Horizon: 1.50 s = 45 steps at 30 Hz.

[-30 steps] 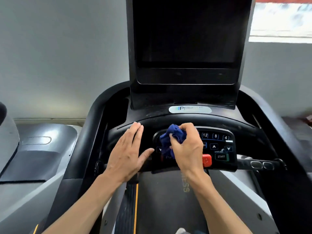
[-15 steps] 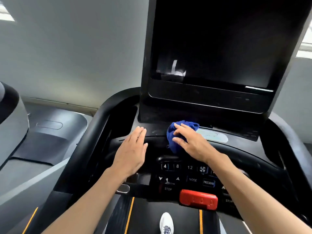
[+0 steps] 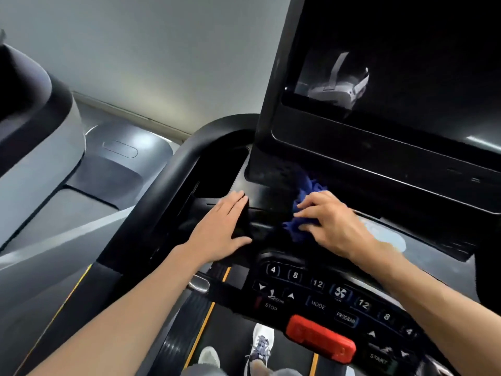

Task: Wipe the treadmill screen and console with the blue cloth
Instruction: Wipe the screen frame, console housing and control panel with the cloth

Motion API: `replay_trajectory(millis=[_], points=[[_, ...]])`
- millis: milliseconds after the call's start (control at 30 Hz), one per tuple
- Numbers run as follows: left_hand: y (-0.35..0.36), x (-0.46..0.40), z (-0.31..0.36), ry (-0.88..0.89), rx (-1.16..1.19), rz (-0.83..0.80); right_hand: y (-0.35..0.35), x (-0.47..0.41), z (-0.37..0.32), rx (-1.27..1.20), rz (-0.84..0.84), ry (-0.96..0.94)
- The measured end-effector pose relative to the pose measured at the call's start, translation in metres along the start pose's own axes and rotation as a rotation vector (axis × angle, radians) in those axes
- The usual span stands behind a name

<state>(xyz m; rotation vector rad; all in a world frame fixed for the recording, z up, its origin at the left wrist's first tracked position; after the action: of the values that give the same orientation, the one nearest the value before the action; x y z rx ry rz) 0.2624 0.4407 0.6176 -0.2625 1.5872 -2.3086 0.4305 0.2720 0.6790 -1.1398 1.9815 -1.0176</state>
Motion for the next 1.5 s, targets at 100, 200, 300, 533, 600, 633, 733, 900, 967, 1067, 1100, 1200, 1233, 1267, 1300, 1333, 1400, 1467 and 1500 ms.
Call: replay_trajectory(millis=[100, 200, 300, 533, 600, 633, 733, 900, 967, 1067, 1100, 1200, 1233, 1267, 1300, 1333, 1400, 1467, 1500], points=[[0.003, 0.002, 0.005, -0.002, -0.007, 0.028, -0.031, 0.035, 0.018, 0.069, 0.046, 0.029], [-0.001, 0.003, 0.001, -0.036, 0.050, 0.025, -0.019, 0.023, 0.005, 0.103, 0.073, -0.008], [-0.004, 0.003, -0.006, -0.007, 0.086, -0.037, 0.014, -0.016, -0.018, 0.055, 0.054, -0.057], [-0.006, 0.005, -0.029, 0.010, 0.108, -0.093, 0.087, -0.081, -0.069, 0.014, -0.121, -0.134], [-0.003, 0.008, -0.033, 0.035, 0.078, -0.103, 0.076, -0.066, -0.060, 0.006, -0.179, -0.151], [-0.001, 0.008, -0.034, 0.032, 0.068, -0.106, 0.067, -0.057, -0.054, 0.007, -0.200, -0.162], [0.002, 0.009, -0.031, 0.002, 0.059, -0.115, 0.041, -0.027, -0.033, 0.025, -0.224, -0.151], [0.001, 0.006, -0.028, -0.024, 0.078, -0.100, 0.042, -0.028, -0.041, 0.241, -0.145, -0.119], [-0.003, 0.006, -0.023, -0.003, 0.072, -0.064, 0.056, -0.038, -0.053, 0.316, -0.159, -0.125], [-0.015, 0.007, -0.017, 0.008, 0.053, 0.028, 0.060, -0.042, -0.055, 0.307, -0.151, -0.128], [-0.018, 0.006, -0.015, 0.002, 0.056, 0.061, 0.056, -0.039, -0.051, 0.260, -0.129, -0.099], [-0.026, -0.002, -0.001, -0.024, 0.087, 0.122, 0.042, -0.025, -0.041, 0.136, -0.058, -0.017], [-0.027, -0.008, 0.009, -0.010, 0.100, 0.127, 0.038, -0.019, -0.036, 0.121, -0.042, -0.009], [-0.027, -0.015, 0.022, 0.014, 0.114, 0.122, 0.033, -0.011, -0.031, 0.095, -0.027, 0.004], [-0.026, -0.023, 0.035, 0.046, 0.127, 0.111, 0.027, -0.001, -0.024, 0.057, -0.001, 0.021], [-0.025, -0.030, 0.048, 0.080, 0.137, 0.098, 0.020, 0.011, -0.015, 0.017, 0.035, 0.037], [-0.018, -0.044, 0.072, 0.142, 0.152, 0.053, 0.000, 0.045, 0.009, -0.027, 0.096, 0.079], [-0.010, -0.055, 0.094, 0.195, 0.153, 0.012, -0.026, 0.086, 0.040, -0.008, 0.156, 0.140], [-0.007, -0.059, 0.105, 0.220, 0.157, -0.006, -0.041, 0.110, 0.057, 0.013, 0.195, 0.187]])
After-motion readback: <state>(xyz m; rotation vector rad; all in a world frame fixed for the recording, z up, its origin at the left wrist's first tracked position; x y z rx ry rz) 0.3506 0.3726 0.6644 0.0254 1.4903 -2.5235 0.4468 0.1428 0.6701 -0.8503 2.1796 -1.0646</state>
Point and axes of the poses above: each hand's wrist, its own x-axis away from the middle knuckle, its own y-axis out of the palm, z = x × y, the point moved 6 cm from there along -x, towards the middle knuckle, and after that the axes turned 8 degrees about z, right-handed, at the moved point
